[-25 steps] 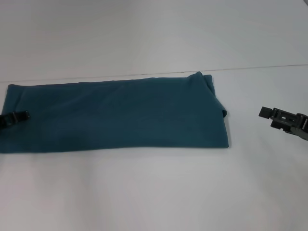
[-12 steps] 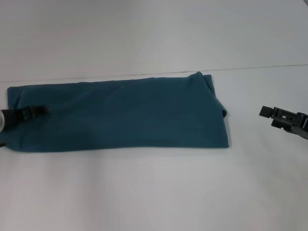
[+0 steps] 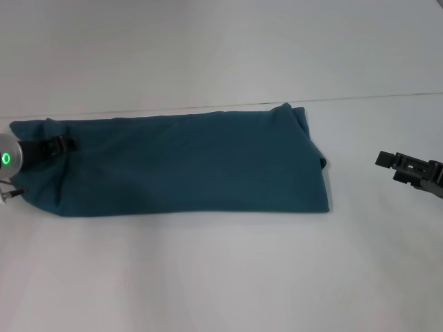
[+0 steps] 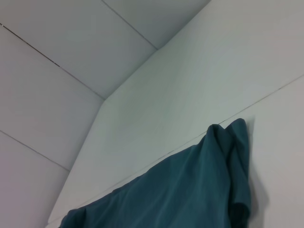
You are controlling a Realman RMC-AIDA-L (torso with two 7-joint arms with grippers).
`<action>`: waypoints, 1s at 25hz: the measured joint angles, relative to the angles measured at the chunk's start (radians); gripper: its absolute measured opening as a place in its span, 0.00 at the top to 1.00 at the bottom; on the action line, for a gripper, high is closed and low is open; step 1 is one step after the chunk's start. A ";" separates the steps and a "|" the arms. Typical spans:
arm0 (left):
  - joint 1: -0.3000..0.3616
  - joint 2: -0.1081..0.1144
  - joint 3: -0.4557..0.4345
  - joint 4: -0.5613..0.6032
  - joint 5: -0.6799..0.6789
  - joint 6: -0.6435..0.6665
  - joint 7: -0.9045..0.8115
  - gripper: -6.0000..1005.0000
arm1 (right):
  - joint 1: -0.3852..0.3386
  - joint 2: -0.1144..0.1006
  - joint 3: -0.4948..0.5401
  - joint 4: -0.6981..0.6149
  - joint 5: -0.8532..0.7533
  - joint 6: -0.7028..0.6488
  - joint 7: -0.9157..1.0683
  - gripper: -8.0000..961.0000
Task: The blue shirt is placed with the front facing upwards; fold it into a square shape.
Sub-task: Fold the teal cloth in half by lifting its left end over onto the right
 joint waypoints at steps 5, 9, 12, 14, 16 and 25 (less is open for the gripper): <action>-0.002 0.004 0.000 -0.005 0.003 -0.009 0.000 0.38 | 0.003 0.000 0.001 -0.001 0.000 0.006 -0.001 0.01; 0.000 0.004 0.000 -0.005 0.005 -0.017 0.001 0.55 | 0.004 0.000 0.000 -0.001 0.000 0.012 -0.002 0.01; -0.001 0.004 0.005 -0.008 0.005 -0.025 0.007 0.70 | 0.006 0.000 0.000 -0.001 0.000 0.014 -0.002 0.01; -0.002 0.004 0.010 -0.009 0.005 -0.029 0.011 0.85 | 0.006 0.000 0.000 0.000 0.000 0.017 -0.002 0.01; -0.001 0.004 0.017 -0.010 0.005 -0.032 0.011 0.91 | 0.006 0.000 0.000 0.000 0.000 0.021 -0.002 0.01; 0.017 -0.019 0.023 0.039 -0.012 -0.030 0.056 0.98 | 0.006 0.000 0.001 0.000 0.000 0.025 -0.002 0.01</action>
